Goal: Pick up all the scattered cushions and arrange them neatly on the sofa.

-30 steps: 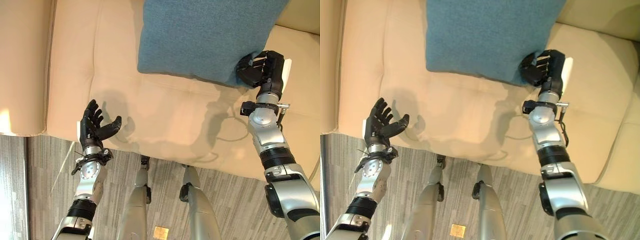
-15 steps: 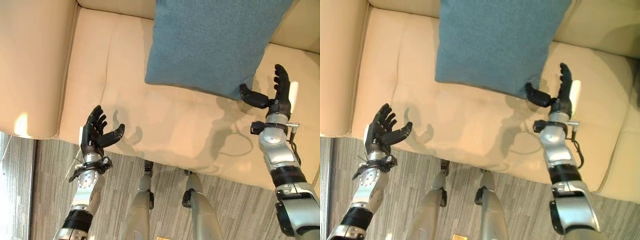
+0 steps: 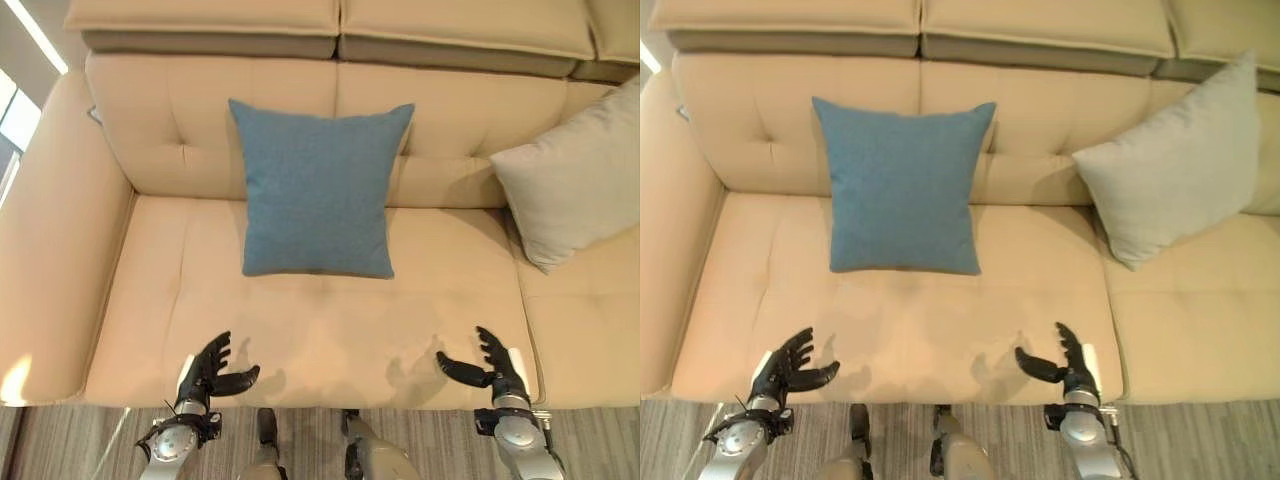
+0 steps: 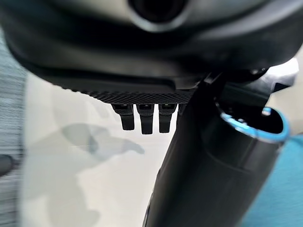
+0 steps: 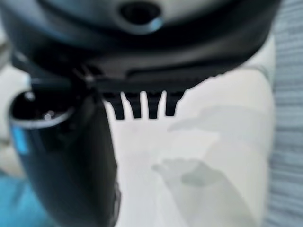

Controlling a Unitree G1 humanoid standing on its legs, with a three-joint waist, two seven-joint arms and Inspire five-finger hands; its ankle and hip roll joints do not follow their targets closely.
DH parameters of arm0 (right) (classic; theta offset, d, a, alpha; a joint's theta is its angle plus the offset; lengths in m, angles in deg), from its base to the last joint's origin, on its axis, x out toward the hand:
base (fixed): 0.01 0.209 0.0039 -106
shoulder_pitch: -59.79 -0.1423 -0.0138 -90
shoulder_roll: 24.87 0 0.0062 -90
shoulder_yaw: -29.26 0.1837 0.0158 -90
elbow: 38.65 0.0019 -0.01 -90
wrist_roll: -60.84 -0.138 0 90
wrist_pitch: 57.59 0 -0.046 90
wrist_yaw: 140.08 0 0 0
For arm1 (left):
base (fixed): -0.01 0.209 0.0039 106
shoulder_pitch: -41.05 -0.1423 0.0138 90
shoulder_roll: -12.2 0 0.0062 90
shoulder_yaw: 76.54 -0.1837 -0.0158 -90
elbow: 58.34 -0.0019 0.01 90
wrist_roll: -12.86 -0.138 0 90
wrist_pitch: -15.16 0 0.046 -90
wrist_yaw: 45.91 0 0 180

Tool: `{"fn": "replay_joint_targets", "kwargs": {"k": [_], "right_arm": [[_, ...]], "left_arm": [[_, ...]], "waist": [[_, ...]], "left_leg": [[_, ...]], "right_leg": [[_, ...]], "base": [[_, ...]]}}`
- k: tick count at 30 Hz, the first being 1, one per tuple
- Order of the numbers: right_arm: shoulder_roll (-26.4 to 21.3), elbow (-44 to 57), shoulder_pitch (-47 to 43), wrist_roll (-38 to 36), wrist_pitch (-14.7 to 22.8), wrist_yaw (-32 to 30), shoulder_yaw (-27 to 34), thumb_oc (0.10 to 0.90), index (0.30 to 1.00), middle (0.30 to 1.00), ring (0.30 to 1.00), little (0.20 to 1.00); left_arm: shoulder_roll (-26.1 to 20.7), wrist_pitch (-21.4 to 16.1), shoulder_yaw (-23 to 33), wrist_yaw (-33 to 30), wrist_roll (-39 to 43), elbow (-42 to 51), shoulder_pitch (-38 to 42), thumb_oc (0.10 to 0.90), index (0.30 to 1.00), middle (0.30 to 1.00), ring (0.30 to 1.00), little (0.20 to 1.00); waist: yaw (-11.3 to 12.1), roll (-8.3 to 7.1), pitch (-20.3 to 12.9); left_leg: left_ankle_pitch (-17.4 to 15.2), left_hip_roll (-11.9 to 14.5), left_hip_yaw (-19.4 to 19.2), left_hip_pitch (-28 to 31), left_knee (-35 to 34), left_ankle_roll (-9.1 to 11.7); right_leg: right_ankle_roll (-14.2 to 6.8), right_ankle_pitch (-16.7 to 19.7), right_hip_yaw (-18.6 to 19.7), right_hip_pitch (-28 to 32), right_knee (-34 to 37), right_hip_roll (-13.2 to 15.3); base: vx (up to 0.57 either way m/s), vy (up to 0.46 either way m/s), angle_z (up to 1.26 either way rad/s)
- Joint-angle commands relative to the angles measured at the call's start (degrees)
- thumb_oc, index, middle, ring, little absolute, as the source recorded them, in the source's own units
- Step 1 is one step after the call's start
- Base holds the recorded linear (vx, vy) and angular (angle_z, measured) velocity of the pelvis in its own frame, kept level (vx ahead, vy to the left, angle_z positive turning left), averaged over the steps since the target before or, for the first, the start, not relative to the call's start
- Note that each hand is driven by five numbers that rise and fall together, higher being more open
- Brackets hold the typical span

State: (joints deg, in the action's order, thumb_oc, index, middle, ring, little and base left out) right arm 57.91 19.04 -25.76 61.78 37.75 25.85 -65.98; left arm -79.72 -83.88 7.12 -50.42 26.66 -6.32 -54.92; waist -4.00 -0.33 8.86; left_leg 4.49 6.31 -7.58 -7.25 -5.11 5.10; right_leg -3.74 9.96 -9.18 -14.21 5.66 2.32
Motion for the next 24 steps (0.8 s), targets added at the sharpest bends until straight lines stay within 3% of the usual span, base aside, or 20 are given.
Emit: {"fn": "replay_joint_targets", "kwargs": {"k": [1,3,7,8,9,10,12,13,14,17,18,24], "right_arm": [[-0.7,-0.4,-3.1,2.2,2.8,-0.1,2.3,0.8,0.9,0.9,0.9,0.9],[1.0,-5.4,-1.8,2.1,2.8,0.4,1.2,0.8,0.9,0.9,0.9,0.9],[2.0,-13.7,-2.1,1.7,2.4,0.5,-0.5,0.8,0.9,0.9,0.9,0.9],[2.3,-17.1,-3.4,1.4,1.8,0.2,-1.1,0.8,0.9,0.9,0.9,0.9],[2.3,-17.1,-3.4,1.4,1.9,0.2,-1.1,0.8,0.9,0.9,0.9,0.9],[2.4,-18.4,-3.7,1.2,1.7,0.1,-1.1,0.8,0.9,0.9,0.9,0.9],[2.7,-21.6,-4.4,0.5,1.5,-0.1,-0.9,0.8,0.9,0.9,0.9,0.9],[2.9,-24.1,-4.8,0.2,1.0,0.2,-0.6,0.8,0.9,0.9,0.9,0.9],[3.0,-25.6,-5.0,0.1,0.9,0.2,-0.4,0.8,0.9,0.9,0.9,0.9],[3.4,-30.2,-5.6,0.9,-0.1,0.1,-0.4,0.8,0.9,0.9,0.9,0.9],[3.9,-32.8,-6.2,1.6,-0.7,-0.2,-1.3,0.8,0.9,0.9,0.9,0.9],[5.8,-34.8,-7.6,4.5,-2.3,0.2,-4.0,0.8,0.9,0.9,0.9,0.9]], "left_arm": [[-3.1,-1.1,0.3,-1.8,-5.0,-2.9,0.3,0.8,0.9,0.9,0.9,0.9],[-1.2,-0.1,1.6,-2.3,-5.4,-11.4,1.0,0.8,0.9,0.9,0.9,0.9],[0.1,0.4,2.8,-3.2,-5.6,-18.7,2.1,0.8,0.9,0.9,0.9,0.9],[0.6,0.4,2.4,-3.4,-5.3,-20.4,3.4,0.8,0.9,0.9,0.9,0.9],[0.6,0.4,2.4,-3.4,-5.3,-20.4,3.5,0.8,0.9,0.9,0.9,0.9],[1.0,0.5,2.3,-3.6,-5.5,-21.2,3.7,0.8,0.9,0.9,0.9,0.9],[1.8,0.5,2.1,-3.3,-5.1,-22.5,3.9,0.8,0.9,0.9,0.9,0.9],[2.8,0.7,2.3,-2.9,-4.0,-23.5,3.7,0.8,0.9,0.9,0.9,0.9],[3.3,0.5,2.4,-2.7,-3.4,-23.9,3.7,0.8,0.9,0.9,0.9,0.9],[3.9,0.8,1.6,-2.6,-3.5,-24.4,4.4,0.8,0.9,0.9,0.9,0.9],[3.7,0.6,0.8,-3.1,-4.5,-25.0,5.0,0.8,0.9,0.9,0.9,0.9],[2.7,1.3,1.3,-4.2,-6.3,-27.7,5.5,0.8,0.9,0.9,0.9,0.9]], "waist": [[1.0,-2.34,-2.5],[0.4,-2.13,-3.2],[0.7,-2.24,-2.5],[1.0,-3.17,-0.8],[0.9,-3.2,-1.0],[1.1,-3.61,-0.6],[0.9,-4.52,-0.7],[0.6,-4.55,-1.1],[0.3,-4.26,-1.2],[-0.8,-3.35,-1.7],[-1.0,-4.05,-1.3],[0.3,-5.64,0.2]], "left_leg": [[-2.0,0.4,-0.7,-1.9,0.1,1.4],[-2.3,0.8,-1.1,-0.1,0.1,1.5],[-2.0,1.0,-1.2,2.5,1.5,1.3],[-5.4,0.1,0.2,1.2,7.8,1.1],[-5.3,0.1,0.2,0.9,7.9,1.0],[-7.6,-0.8,1.3,0.8,10.3,0.5],[-11.6,-4.2,3.8,0.6,14.8,-0.6],[-14.2,-6.8,5.6,2.3,16.1,-1.5],[-15.1,-7.7,6.2,3.5,15.9,-1.8],[-15.1,-8.5,6.2,6.9,10.1,-3.2],[-14.4,-9.6,7.2,6.4,9.2,-3.7],[-12.0,-9.4,6.0,7.1,4.7,-5.0]], "right_leg": [[-4.9,-9.8,-2.5,5.7,-0.7,2.2],[-4.4,-10.8,-1.6,7.4,-0.7,1.3],[-3.5,-12.4,-1.0,10.2,-0.7,0.7],[-3.0,-11.9,-0.9,10.6,-0.7,1.4],[-3.0,-11.8,-0.9,10.3,-0.7,1.4],[-2.8,-11.5,-0.8,10.4,-0.7,1.8],[-2.6,-10.6,-0.4,10.2,-0.7,2.4],[-2.5,-9.8,0.4,9.8,-0.7,2.2],[-2.6,-9.4,0.5,9.6,-0.7,1.9],[-3.4,-7.0,0.7,7.5,-0.7,1.6],[-4.5,-4.9,1.2,5.5,-0.7,2.3],[-6.8,-3.2,0.8,1.3,-4.3,2.8]], "base": [[0.03,-0.052,0.0],[0.04,-0.063,0.0],[-0.03,-0.052,0.01],[-0.17,-0.024,-0.01],[-0.19,-0.014,-0.01],[-0.11,0.009,-0.05],[-0.15,0.063,-0.09],[-0.12,0.132,-0.22],[-0.1,0.162,-0.33],[-0.11,0.172,-0.26],[-0.2,0.204,-0.03],[-0.2,0.085,-0.29]]}}
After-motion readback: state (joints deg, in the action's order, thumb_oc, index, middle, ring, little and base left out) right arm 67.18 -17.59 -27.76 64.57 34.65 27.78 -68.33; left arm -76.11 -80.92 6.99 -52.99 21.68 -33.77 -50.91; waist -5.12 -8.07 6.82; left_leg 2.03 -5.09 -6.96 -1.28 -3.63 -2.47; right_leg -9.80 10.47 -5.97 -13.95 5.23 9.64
